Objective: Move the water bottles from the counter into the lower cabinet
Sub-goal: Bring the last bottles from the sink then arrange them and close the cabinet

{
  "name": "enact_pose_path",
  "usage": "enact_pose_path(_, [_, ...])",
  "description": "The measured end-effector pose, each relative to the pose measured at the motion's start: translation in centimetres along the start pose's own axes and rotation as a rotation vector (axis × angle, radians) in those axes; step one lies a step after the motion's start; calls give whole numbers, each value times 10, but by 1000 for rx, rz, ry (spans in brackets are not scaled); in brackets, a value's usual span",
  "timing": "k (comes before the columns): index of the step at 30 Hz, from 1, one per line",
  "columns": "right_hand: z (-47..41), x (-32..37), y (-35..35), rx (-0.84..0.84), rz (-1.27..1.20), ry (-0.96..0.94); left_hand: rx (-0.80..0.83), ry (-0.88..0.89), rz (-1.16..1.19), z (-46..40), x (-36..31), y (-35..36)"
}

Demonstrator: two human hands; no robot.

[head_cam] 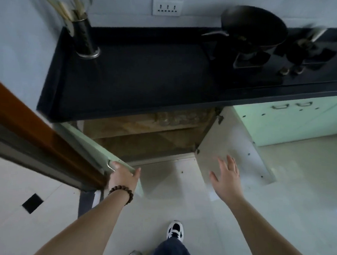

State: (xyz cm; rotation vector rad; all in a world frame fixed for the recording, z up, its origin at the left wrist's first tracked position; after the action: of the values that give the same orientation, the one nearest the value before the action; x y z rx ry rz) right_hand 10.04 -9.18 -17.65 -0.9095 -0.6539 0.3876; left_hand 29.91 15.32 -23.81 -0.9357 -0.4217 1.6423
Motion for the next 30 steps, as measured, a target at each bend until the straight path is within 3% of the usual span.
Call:
enact_pose_path(10, [-62,-109,-75,-96,-55,186,-72,-59,31,-38,-62,5])
enact_pose_path(16, [-88,-138,-67,88,-75,256,-62,-80,113,-32,-80,5])
enact_pose_path(24, [-90,-120,-53,73,-74,224,13,-1,273,-35,-71,5])
enact_pose_path(30, [-91,-60,-37,153,-175,172,97,36,268,-39,-78,-2])
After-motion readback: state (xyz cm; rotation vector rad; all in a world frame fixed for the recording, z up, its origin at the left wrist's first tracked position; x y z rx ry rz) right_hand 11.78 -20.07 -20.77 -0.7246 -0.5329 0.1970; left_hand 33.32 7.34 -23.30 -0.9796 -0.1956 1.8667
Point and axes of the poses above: each hand's wrist, its own z-axis away from the middle knuckle, its own y-axis out of the palm, x = y × z, the point moved 2 cm from there along -z, towards the middle knuckle, and after that the axes turned 14 degrees about x, right-handed, at the moved point
